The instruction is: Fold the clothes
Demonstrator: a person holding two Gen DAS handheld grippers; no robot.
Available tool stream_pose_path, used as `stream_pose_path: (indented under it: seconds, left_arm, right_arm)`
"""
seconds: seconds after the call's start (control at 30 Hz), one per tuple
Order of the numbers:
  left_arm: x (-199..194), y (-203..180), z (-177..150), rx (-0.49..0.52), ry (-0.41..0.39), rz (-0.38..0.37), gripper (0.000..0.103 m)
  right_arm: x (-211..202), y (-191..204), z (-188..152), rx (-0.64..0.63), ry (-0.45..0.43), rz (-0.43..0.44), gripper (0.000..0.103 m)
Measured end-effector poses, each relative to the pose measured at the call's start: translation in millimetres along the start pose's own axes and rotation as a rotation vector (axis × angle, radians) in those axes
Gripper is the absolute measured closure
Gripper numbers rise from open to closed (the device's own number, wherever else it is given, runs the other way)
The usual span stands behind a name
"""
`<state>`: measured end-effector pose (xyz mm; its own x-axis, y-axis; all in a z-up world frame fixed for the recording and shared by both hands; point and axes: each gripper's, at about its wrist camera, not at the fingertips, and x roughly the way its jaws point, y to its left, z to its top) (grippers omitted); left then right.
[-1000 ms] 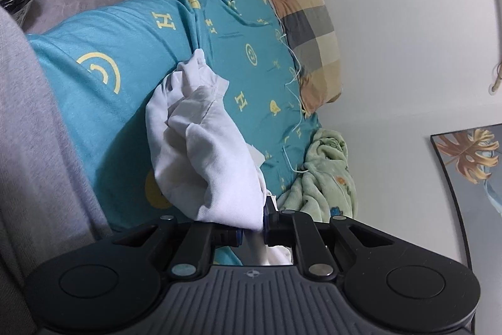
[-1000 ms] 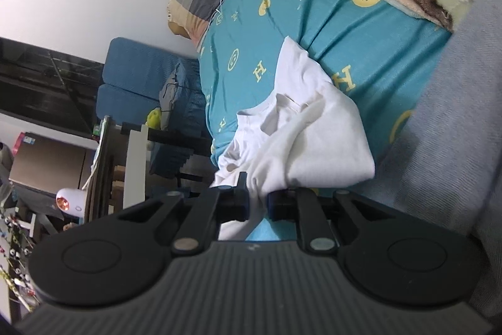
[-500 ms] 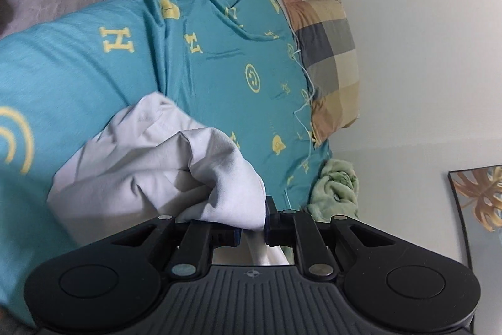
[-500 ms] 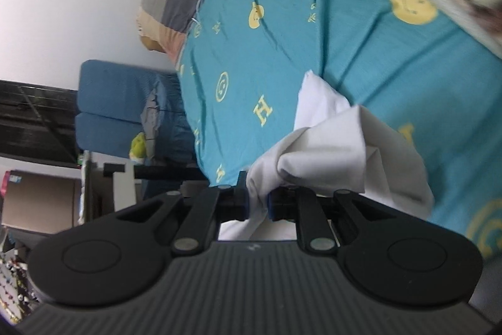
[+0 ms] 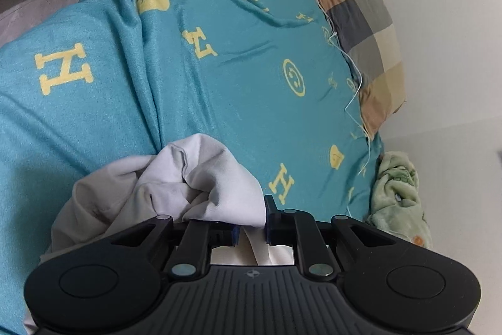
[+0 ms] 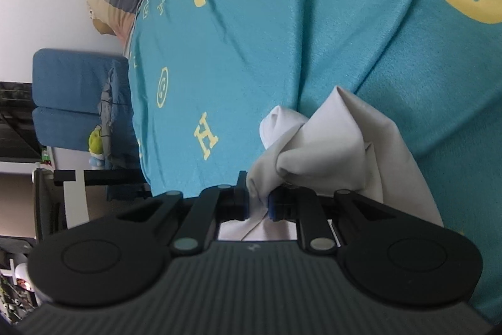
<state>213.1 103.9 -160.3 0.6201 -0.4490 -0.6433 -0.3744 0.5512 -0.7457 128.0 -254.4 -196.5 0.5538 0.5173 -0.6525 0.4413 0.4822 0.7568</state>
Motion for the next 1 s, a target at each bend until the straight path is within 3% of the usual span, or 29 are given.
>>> stream_pose_path:
  seconds: [0.13,0.2,0.27,0.33,0.4,0.5,0.67,0.8,1.0]
  left_arm:
    - [-3,-5,-3,0.064,-0.008,0.003,0.079]
    - [-9,-10,-7,0.114,-0.021,-0.006,0.062]
    - [-18,-17,-12,0.172,-0.043,-0.008,0.051]
    - [-29,-26,-18,0.255,-0.058,-0.003,0.044]
    - [-37,-37,-25,0.362,-0.085,0.02,0.037]
    - [-41,-53,-37,0.545,-0.128,0.082,0.037]
    - [-21,-63,-52,0.744,-0.151,0.2,0.037]
    - [-4,-57,-53,0.783,-0.141,0.25,0.037]
    - [8,-51,-52,0.805,-0.128,0.278,0.037]
  right_arm:
    - [-3,3,-2,-0.065,-0.002,0.016,0.086]
    - [-7,4,-4,-0.094,-0.014,0.035,0.082]
    - [-12,8,-9,-0.143,-0.028,0.064,0.071]
    - [-17,13,-14,-0.194,-0.043,0.094,0.042]
    - [-24,22,-18,-0.26,-0.062,0.13,0.031]
    - [-36,38,-25,-0.406,-0.122,0.149,0.031]
    - [-33,60,-35,-0.735,-0.233,0.012,0.035]
    - [-2,60,-27,-0.802,-0.222,-0.108,0.06]
    - [26,56,-25,-0.838,-0.199,-0.156,0.063]
